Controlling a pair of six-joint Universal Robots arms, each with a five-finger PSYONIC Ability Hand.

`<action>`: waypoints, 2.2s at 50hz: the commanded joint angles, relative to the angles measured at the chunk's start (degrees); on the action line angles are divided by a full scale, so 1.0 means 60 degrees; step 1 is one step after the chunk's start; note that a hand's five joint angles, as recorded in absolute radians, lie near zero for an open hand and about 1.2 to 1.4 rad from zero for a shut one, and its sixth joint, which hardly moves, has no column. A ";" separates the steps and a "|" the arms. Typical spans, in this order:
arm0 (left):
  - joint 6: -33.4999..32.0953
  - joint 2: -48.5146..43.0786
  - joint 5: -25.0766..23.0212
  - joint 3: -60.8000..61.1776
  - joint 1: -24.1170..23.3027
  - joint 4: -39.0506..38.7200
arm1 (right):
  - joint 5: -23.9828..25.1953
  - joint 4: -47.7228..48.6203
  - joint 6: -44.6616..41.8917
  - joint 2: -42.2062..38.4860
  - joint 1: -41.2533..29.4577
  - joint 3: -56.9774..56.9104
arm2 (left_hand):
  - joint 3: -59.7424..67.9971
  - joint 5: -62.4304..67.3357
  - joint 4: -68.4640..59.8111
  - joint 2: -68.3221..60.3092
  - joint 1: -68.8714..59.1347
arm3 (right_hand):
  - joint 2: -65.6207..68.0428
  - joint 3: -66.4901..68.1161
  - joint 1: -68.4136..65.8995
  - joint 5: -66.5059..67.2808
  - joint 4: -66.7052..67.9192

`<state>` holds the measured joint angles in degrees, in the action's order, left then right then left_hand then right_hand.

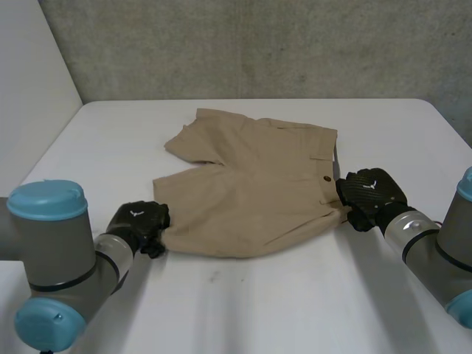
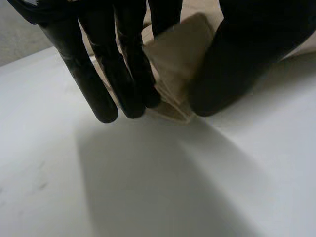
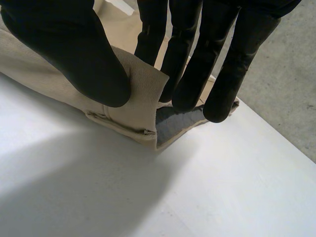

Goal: Fold the shorts.

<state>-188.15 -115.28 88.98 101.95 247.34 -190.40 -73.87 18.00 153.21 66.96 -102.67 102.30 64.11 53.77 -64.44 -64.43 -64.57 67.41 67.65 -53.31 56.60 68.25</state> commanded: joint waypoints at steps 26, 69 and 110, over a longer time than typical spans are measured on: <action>-0.2011 0.4112 -0.0064 0.2344 -0.1100 0.5132 | -0.0447 -0.7702 -0.4923 0.1848 0.0075 0.0058 | 0.2649 0.2706 -0.2593 -0.2595 -0.2572 | 0.2098 0.2058 -0.4448 0.2233 0.1958; -0.3754 -0.3682 0.0227 -0.6138 -0.0148 0.2144 | -0.0476 -0.5519 -0.4471 0.1423 0.0046 0.0206 | 0.2646 0.2703 -0.2590 -0.2592 -0.2569 | 0.2098 0.2058 -0.4448 0.2233 0.1958; -0.2775 0.1341 0.1708 -0.2052 -0.0602 0.1660 | -0.0476 -0.4568 -0.1046 0.1189 -0.0847 -0.0877 | -0.6852 -0.6795 0.6907 0.6906 0.6929 | 0.2098 0.2058 -0.4448 0.2233 0.1958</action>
<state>-211.89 -115.81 99.13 82.71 246.35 -180.60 -76.73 -11.55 140.86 74.69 -106.73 100.21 21.15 10.51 -20.93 -21.07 -22.40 67.42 67.65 -56.07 56.62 68.26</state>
